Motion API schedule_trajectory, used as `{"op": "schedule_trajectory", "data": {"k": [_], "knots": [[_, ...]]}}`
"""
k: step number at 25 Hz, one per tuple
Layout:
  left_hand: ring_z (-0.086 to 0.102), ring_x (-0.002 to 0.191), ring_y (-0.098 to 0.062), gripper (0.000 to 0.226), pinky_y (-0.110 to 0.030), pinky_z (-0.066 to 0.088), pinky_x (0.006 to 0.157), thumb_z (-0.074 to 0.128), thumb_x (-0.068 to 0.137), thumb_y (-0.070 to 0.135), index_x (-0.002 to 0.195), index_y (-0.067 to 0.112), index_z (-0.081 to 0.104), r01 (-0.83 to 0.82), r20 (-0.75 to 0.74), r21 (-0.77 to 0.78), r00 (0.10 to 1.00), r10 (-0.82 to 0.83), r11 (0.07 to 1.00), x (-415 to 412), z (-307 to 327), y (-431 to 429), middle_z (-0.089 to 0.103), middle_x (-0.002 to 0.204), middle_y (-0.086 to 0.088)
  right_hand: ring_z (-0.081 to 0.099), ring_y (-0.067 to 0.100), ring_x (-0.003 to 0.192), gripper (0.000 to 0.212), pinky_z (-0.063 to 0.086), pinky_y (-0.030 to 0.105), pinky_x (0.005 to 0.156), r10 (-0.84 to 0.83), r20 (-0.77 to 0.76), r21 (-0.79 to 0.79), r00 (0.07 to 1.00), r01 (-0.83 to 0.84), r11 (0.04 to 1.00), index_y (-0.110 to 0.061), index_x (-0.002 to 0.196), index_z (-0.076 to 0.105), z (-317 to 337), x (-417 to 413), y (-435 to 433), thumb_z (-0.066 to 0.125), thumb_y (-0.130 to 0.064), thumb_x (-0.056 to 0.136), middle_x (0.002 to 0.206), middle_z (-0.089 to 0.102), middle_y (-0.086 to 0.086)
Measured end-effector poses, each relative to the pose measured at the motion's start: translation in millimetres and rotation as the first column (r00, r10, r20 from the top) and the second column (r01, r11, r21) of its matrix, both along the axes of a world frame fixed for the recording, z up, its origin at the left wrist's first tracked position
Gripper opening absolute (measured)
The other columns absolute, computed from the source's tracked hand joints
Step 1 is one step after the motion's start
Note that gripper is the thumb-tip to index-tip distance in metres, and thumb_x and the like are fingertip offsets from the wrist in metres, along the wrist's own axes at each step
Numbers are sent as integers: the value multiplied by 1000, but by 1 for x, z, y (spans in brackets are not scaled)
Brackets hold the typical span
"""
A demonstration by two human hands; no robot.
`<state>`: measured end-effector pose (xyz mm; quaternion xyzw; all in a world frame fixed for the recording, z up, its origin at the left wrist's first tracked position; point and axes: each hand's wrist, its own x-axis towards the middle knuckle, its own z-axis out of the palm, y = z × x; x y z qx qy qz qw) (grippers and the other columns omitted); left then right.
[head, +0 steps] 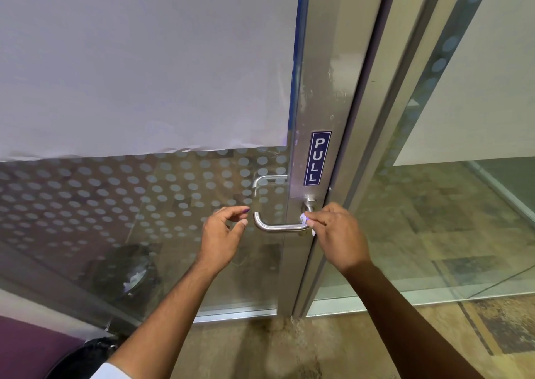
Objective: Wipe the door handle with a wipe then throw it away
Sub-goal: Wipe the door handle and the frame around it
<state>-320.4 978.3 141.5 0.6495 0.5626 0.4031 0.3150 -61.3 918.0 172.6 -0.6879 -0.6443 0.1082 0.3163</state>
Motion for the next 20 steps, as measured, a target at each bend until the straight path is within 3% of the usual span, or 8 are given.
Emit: {"op": "schedule_trajectory", "data": {"k": [2,6,10,14,20], "knots": [[70,98,-3,29,-26,57,90,75,95,7,120,22,79,-1,-1,0,1000,1,1000,0,0,-1,77,113,9,64,21,90,19,55,41,79,-9,16,-29,1000,9,1000,-34,111,82,9,2,10,67,-36,101,93,62,-5],[69,98,-2,30,-26,57,87,75,95,7,119,24,79,0,-1,2,1000,0,1000,1,0,0,76,112,12,65,26,92,20,57,43,77,-43,248,16,968,40,999,-37,111,78,10,-1,10,62,-43,102,94,64,-5],[71,99,-7,30,-27,56,89,76,94,5,119,23,79,-4,14,4,1000,4,1000,1,-2,0,77,112,8,63,25,79,16,54,37,67,-75,224,42,972,67,997,-31,111,80,0,-12,-4,67,-32,101,86,58,-3],[71,100,-6,31,-24,53,87,76,93,6,119,23,79,-9,4,7,1000,9,1000,3,-3,0,77,112,9,62,28,62,13,49,34,63,-158,315,126,936,124,984,-27,107,80,-7,-28,-17,76,-23,95,76,57,0],[69,107,-5,32,-20,49,84,76,94,7,123,21,78,-28,-19,26,999,29,999,7,-2,-8,75,116,8,69,26,71,14,52,38,69,-162,270,162,949,121,979,-32,109,78,-7,-40,-21,74,-29,96,82,65,-2]]}}
